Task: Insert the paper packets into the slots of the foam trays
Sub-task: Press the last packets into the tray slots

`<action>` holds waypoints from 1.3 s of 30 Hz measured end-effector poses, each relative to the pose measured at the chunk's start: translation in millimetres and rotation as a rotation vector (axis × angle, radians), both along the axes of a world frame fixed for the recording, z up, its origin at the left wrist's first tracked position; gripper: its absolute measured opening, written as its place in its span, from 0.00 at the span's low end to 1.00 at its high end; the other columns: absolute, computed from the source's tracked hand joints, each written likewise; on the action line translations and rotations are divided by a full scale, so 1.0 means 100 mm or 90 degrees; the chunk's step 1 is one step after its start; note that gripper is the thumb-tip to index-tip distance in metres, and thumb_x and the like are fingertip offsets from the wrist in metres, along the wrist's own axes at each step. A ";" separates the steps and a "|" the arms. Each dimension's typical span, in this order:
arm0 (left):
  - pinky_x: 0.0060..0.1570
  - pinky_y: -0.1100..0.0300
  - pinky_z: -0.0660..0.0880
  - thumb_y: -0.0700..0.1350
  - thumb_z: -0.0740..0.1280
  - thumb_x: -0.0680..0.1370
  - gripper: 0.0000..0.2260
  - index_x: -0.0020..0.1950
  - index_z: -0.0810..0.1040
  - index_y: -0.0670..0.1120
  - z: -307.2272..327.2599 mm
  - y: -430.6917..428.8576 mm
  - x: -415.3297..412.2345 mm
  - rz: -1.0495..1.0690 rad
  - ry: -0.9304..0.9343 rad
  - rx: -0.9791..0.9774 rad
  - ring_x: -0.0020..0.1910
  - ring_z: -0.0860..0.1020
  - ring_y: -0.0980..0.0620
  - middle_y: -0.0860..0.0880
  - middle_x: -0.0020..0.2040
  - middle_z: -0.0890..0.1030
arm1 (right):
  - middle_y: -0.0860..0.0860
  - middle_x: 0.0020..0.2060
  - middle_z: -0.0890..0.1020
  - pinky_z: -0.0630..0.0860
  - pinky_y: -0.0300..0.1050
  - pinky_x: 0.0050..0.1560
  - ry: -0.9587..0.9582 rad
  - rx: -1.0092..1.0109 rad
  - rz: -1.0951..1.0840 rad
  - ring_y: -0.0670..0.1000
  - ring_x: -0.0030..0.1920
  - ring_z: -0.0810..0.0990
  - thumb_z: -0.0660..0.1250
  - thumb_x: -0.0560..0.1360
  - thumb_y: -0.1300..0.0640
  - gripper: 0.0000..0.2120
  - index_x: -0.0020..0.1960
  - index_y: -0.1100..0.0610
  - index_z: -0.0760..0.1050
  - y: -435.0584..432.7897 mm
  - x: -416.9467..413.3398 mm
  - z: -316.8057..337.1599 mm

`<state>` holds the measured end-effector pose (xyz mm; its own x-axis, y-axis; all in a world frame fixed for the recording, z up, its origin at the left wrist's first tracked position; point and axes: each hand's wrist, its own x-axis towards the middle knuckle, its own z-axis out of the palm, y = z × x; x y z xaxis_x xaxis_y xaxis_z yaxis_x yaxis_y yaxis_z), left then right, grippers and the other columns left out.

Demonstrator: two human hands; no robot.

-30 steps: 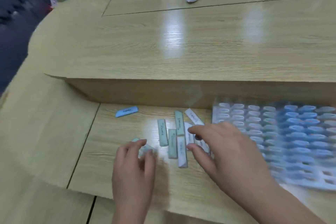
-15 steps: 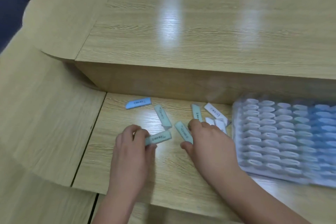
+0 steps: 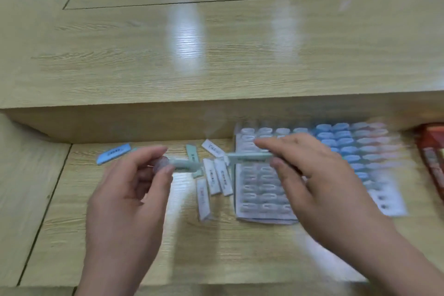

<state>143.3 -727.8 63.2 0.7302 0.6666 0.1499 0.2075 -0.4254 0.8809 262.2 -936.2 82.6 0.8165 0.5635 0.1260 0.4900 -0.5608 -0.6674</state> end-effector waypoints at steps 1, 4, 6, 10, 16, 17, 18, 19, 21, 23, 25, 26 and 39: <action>0.44 0.63 0.79 0.54 0.70 0.73 0.11 0.54 0.79 0.66 0.08 -0.16 0.09 -0.025 -0.012 -0.003 0.43 0.83 0.55 0.55 0.46 0.84 | 0.37 0.47 0.77 0.68 0.25 0.50 -0.027 -0.005 -0.015 0.34 0.49 0.74 0.62 0.79 0.54 0.16 0.64 0.45 0.77 -0.23 0.08 0.03; 0.44 0.66 0.78 0.55 0.69 0.72 0.10 0.52 0.80 0.63 0.20 -0.67 0.34 -0.102 -0.040 0.000 0.43 0.83 0.56 0.57 0.45 0.84 | 0.37 0.45 0.80 0.74 0.29 0.46 -0.021 0.075 -0.112 0.38 0.46 0.79 0.68 0.77 0.47 0.13 0.60 0.36 0.74 -0.91 0.30 0.04; 0.43 0.70 0.76 0.51 0.70 0.73 0.07 0.50 0.81 0.60 0.22 -1.01 0.48 -0.161 -0.068 -0.001 0.42 0.83 0.56 0.57 0.44 0.83 | 0.40 0.45 0.81 0.79 0.38 0.42 0.027 0.145 -0.178 0.44 0.43 0.82 0.71 0.72 0.39 0.13 0.54 0.36 0.74 -1.29 0.39 0.01; 0.39 0.72 0.73 0.45 0.73 0.73 0.07 0.48 0.83 0.58 0.18 -1.61 0.75 -0.260 -0.087 0.035 0.40 0.80 0.57 0.59 0.46 0.81 | 0.41 0.42 0.84 0.77 0.33 0.35 0.052 0.156 -0.229 0.45 0.37 0.83 0.68 0.68 0.29 0.19 0.52 0.40 0.78 -1.82 0.45 -0.01; 0.39 0.77 0.66 0.44 0.74 0.73 0.07 0.48 0.84 0.56 -0.08 -2.14 0.94 -0.298 -0.062 0.085 0.37 0.75 0.66 0.64 0.46 0.80 | 0.34 0.46 0.82 0.71 0.22 0.42 -0.012 0.095 -0.214 0.36 0.41 0.81 0.71 0.72 0.47 0.08 0.50 0.39 0.77 -2.06 0.46 -0.16; 0.39 0.76 0.66 0.46 0.74 0.73 0.07 0.47 0.83 0.57 -0.13 -2.18 0.96 -0.284 -0.051 0.100 0.37 0.74 0.66 0.66 0.45 0.79 | 0.34 0.46 0.81 0.70 0.21 0.43 -0.022 0.078 -0.196 0.34 0.42 0.80 0.72 0.72 0.51 0.09 0.50 0.40 0.77 -2.05 0.46 -0.19; 0.40 0.75 0.66 0.48 0.73 0.72 0.06 0.47 0.81 0.57 -0.18 -2.21 0.97 -0.266 -0.041 0.119 0.38 0.73 0.66 0.68 0.44 0.78 | 0.35 0.45 0.82 0.70 0.21 0.44 -0.022 0.062 -0.180 0.34 0.43 0.80 0.74 0.73 0.54 0.11 0.50 0.41 0.78 -2.04 0.47 -0.23; 0.40 0.75 0.66 0.50 0.72 0.72 0.05 0.46 0.80 0.58 -0.23 -2.23 0.97 -0.248 -0.036 0.138 0.38 0.73 0.66 0.70 0.44 0.76 | 0.36 0.43 0.82 0.71 0.24 0.44 -0.019 0.045 -0.167 0.36 0.44 0.81 0.75 0.72 0.56 0.11 0.50 0.42 0.79 -2.03 0.48 -0.27; 0.43 0.73 0.67 0.51 0.71 0.73 0.03 0.45 0.79 0.58 -0.31 -2.27 0.96 -0.222 -0.046 0.160 0.41 0.73 0.65 0.71 0.45 0.77 | 0.39 0.40 0.83 0.75 0.34 0.42 -0.032 0.005 -0.136 0.41 0.42 0.81 0.76 0.71 0.59 0.10 0.49 0.46 0.80 -2.01 0.50 -0.35; 0.45 0.68 0.71 0.50 0.73 0.73 0.04 0.45 0.80 0.57 -0.39 -2.32 0.95 -0.211 -0.075 0.160 0.44 0.76 0.61 0.68 0.47 0.80 | 0.41 0.40 0.83 0.78 0.44 0.39 -0.051 -0.020 -0.104 0.44 0.40 0.81 0.75 0.71 0.58 0.08 0.48 0.49 0.81 -1.99 0.51 -0.42; 0.46 0.61 0.74 0.48 0.75 0.73 0.03 0.44 0.83 0.55 -0.47 -2.38 0.93 -0.207 -0.096 0.161 0.46 0.78 0.57 0.66 0.48 0.82 | 0.42 0.40 0.83 0.80 0.49 0.37 -0.066 -0.025 -0.084 0.47 0.40 0.82 0.75 0.71 0.58 0.07 0.48 0.51 0.81 -1.99 0.52 -0.47; 0.46 0.57 0.76 0.47 0.75 0.73 0.03 0.44 0.83 0.54 -0.50 -2.41 0.92 -0.205 -0.102 0.164 0.46 0.78 0.56 0.65 0.48 0.82 | 0.43 0.40 0.83 0.80 0.49 0.37 -0.070 -0.023 -0.080 0.47 0.40 0.82 0.75 0.71 0.58 0.07 0.48 0.51 0.81 -2.00 0.52 -0.48; 0.42 0.55 0.68 0.42 0.70 0.78 0.05 0.48 0.86 0.50 -0.71 -2.55 0.84 -0.265 -0.085 0.466 0.40 0.74 0.50 0.58 0.51 0.84 | 0.47 0.46 0.83 0.79 0.48 0.35 -0.195 -0.074 0.041 0.53 0.45 0.82 0.70 0.71 0.60 0.09 0.50 0.54 0.84 -2.01 0.50 -0.69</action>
